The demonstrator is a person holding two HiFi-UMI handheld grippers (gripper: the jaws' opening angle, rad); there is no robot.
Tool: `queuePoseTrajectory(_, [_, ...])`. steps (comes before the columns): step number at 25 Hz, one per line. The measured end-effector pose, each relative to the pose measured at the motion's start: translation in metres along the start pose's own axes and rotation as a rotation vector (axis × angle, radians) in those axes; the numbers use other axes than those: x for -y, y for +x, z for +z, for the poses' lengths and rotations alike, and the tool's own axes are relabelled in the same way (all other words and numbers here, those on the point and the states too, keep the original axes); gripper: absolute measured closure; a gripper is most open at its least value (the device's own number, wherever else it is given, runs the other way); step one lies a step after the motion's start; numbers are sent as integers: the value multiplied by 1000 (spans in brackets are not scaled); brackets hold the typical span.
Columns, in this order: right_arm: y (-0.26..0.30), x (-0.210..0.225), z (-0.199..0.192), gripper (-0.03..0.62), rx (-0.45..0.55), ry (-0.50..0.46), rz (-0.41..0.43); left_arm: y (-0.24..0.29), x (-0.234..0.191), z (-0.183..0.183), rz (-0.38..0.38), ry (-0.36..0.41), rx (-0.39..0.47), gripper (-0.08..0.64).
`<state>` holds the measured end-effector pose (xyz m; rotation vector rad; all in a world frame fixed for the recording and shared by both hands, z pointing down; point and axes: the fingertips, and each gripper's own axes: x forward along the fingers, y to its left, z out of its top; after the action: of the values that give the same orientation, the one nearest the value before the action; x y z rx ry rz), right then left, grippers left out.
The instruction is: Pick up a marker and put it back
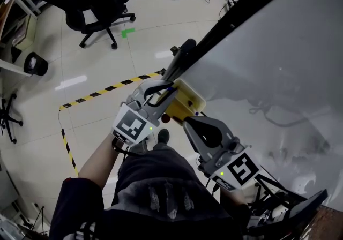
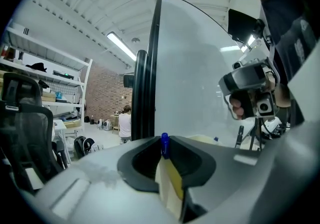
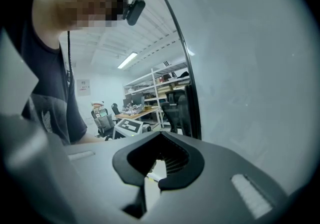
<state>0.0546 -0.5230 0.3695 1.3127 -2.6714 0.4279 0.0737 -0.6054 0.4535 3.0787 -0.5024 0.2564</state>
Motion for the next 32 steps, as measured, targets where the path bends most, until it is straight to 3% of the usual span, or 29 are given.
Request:
queuePoseTrajectory(18, [4,-1,4,592,14,-12,-24,-8,4,20,-34,1,55,509])
queuePoseTrajectory(23, [0,-2,13,592,33,-26,-55,-20,8,51,-67,-10,106,510])
queuePoseTrajectory(32, [-16,-6,57,592,123,-133,-127,-76,15,154,-98,-38,259,511])
